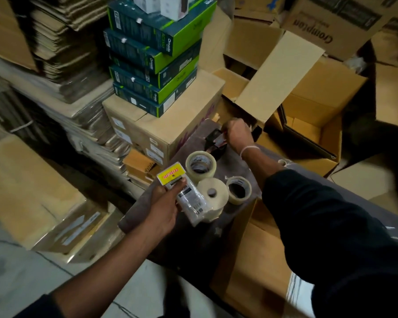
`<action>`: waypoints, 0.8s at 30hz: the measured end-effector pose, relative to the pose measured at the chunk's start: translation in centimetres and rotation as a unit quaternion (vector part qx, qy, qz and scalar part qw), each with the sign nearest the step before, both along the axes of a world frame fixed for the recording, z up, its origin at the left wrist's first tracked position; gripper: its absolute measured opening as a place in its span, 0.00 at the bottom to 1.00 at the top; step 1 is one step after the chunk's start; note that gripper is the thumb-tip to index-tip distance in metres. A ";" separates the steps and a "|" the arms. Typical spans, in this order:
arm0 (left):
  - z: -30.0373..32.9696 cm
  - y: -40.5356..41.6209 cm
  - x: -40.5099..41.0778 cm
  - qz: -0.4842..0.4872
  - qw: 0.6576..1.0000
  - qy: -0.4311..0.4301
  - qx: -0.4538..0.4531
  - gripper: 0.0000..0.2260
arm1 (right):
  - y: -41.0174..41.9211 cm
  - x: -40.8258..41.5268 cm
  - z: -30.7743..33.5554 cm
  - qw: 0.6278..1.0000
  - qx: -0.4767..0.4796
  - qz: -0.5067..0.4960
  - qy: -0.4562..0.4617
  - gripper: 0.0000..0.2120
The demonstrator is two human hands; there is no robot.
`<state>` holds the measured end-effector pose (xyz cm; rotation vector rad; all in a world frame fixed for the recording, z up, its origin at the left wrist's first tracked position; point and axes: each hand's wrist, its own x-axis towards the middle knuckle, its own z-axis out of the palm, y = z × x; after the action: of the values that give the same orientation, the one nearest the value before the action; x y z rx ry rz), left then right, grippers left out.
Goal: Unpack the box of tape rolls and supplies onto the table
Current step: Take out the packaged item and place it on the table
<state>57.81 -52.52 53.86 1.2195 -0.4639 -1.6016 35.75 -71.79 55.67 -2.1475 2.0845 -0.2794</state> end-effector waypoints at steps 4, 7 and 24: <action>-0.9 0.8 0.1 -0.012 1.000 -0.010 -0.001 0.05 | -1.8 0.1 -1.4 0.998 0.059 -0.026 -0.024 0.11; -1.3 1.0 -0.2 -0.021 1.000 0.001 0.010 0.04 | -2.7 -0.5 -2.2 0.995 0.059 -0.047 -0.072 0.15; 2.6 -0.3 -6.7 -0.101 0.992 -0.063 -0.048 0.08 | 10.8 -4.1 7.4 0.856 0.047 -0.120 -0.501 0.08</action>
<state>51.10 -52.81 56.46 1.2368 -0.7574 -1.6562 31.62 -60.95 63.05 -1.1917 1.6192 -1.0301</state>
